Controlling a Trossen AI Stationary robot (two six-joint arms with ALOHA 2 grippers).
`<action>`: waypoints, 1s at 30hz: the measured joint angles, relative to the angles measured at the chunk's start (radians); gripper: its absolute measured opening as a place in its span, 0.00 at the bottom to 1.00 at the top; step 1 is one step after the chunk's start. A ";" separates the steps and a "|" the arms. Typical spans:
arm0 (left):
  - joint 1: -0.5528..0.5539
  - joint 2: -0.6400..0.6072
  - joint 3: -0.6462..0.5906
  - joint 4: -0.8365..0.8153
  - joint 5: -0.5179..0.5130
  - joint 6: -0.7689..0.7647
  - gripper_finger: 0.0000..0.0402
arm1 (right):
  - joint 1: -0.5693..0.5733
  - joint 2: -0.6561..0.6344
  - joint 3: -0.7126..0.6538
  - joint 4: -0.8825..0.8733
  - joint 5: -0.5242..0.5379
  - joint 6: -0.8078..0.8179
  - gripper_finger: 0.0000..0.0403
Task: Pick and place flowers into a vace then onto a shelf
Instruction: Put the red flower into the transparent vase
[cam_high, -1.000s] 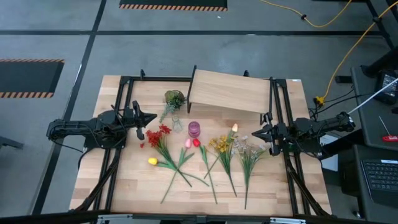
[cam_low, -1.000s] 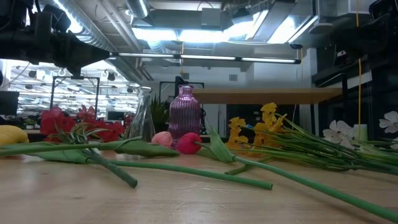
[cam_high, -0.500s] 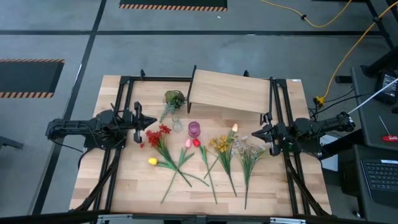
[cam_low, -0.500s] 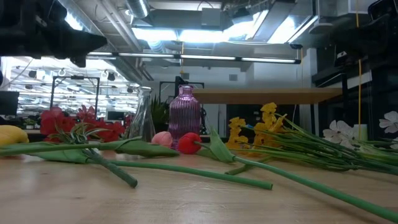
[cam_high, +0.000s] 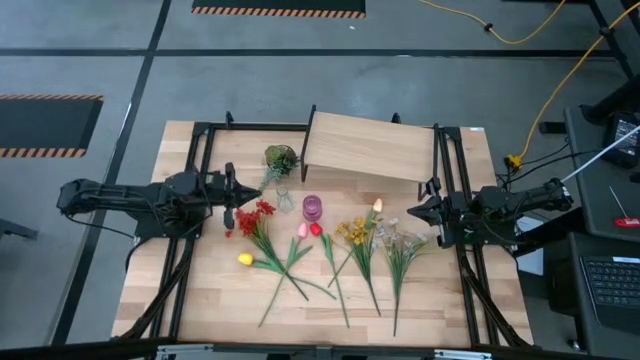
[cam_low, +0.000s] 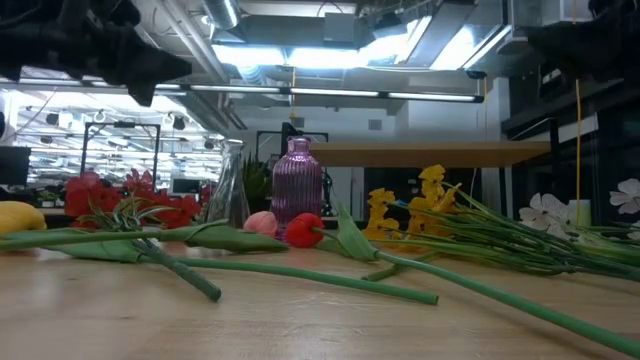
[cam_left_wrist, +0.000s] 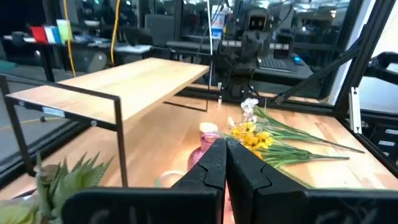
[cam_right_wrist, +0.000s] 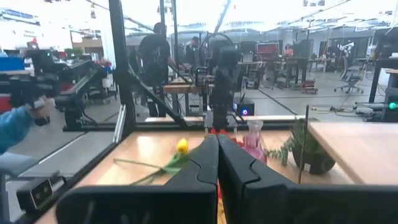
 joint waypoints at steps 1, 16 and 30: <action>-0.003 0.026 0.018 0.001 0.001 0.001 0.00 | 0.000 0.019 0.016 -0.005 0.000 -0.001 0.00; -0.192 0.336 0.190 -0.001 -0.148 0.026 0.01 | 0.000 0.423 0.199 -0.011 0.000 0.039 0.00; -0.301 0.496 0.228 0.027 -0.195 0.000 0.01 | 0.000 0.700 0.424 -0.117 0.000 0.057 0.00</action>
